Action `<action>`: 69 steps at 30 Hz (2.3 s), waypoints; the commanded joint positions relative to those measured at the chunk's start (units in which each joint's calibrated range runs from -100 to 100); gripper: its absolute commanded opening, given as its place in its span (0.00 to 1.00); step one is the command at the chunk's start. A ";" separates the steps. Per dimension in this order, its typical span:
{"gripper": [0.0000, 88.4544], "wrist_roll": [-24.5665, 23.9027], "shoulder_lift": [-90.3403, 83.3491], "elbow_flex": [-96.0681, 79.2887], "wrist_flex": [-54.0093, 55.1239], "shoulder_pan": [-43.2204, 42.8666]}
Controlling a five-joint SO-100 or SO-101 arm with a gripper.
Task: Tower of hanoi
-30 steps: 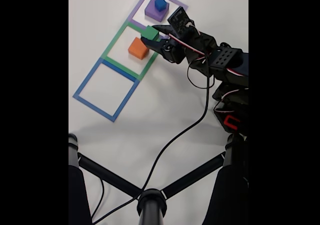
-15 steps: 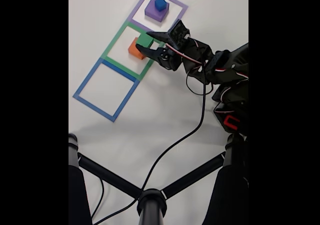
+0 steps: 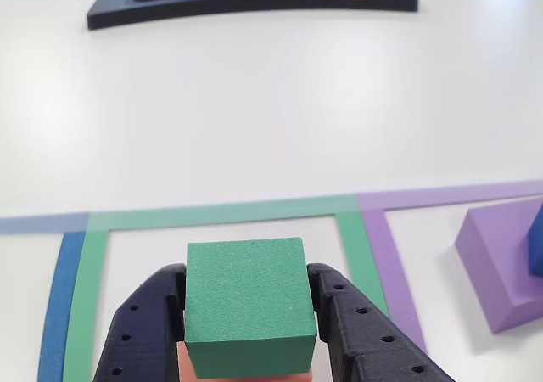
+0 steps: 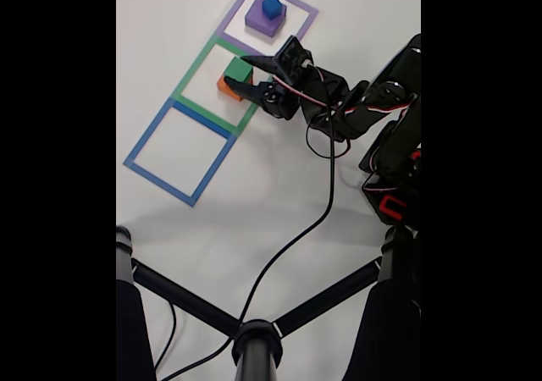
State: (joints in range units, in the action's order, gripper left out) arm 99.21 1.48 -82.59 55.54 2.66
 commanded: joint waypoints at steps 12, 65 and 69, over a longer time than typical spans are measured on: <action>0.06 0.79 5.41 4.67 4.32 -0.79; 0.00 0.79 -53.48 55.92 -125.19 5.00; 0.00 0.79 -53.16 67.55 -137.16 8.13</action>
State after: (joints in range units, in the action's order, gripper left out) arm 100.00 -49.94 -26.81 -71.51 7.98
